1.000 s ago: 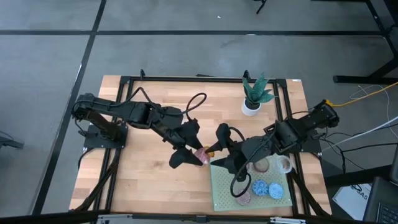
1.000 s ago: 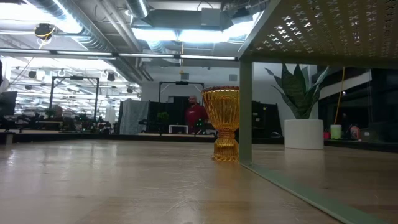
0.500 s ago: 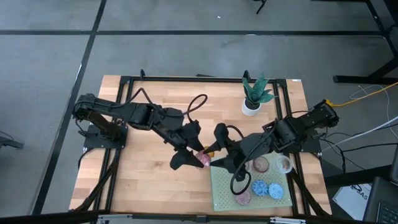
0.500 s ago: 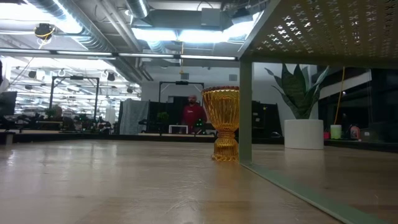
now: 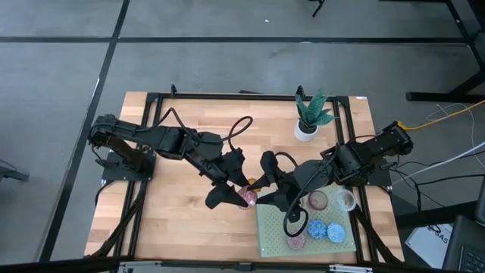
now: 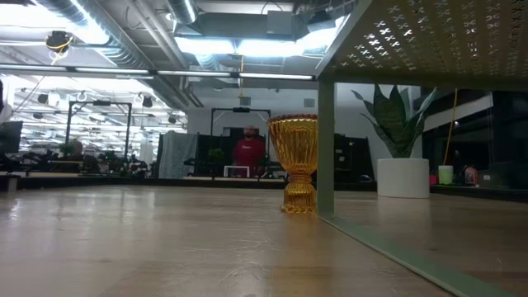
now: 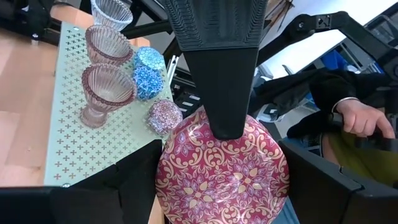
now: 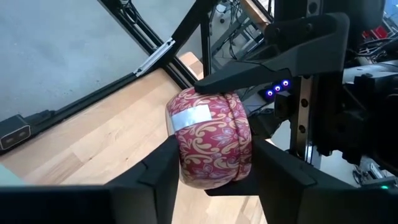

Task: Pick & Place candle stick holders
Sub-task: Put the pink scented candle on the shelf

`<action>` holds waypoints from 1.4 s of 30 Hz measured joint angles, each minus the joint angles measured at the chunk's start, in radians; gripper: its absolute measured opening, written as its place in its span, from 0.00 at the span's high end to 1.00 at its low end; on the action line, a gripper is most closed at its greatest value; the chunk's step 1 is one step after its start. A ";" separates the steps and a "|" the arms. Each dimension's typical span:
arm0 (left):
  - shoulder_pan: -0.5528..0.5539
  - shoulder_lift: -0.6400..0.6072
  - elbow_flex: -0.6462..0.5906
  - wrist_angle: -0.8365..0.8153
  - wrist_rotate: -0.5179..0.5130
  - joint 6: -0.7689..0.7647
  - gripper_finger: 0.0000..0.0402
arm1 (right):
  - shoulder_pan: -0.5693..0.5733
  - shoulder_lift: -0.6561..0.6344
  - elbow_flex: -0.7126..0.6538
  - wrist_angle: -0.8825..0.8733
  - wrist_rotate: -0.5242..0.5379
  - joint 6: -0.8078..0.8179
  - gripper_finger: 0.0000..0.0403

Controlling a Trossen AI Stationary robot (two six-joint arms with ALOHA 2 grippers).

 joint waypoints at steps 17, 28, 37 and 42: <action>0.004 0.000 0.001 0.049 -0.038 0.011 0.30 | -0.018 0.006 -0.004 0.037 -0.013 0.027 0.37; 0.011 0.001 0.002 0.058 -0.024 0.007 0.30 | -0.019 0.006 -0.004 0.029 -0.004 0.066 0.37; 0.011 0.002 0.002 0.032 -0.015 -0.001 0.30 | -0.018 0.007 -0.004 0.006 -0.003 0.064 0.47; 0.011 0.002 0.002 0.029 -0.014 -0.034 0.30 | -0.017 0.007 -0.004 -0.009 -0.003 0.054 0.54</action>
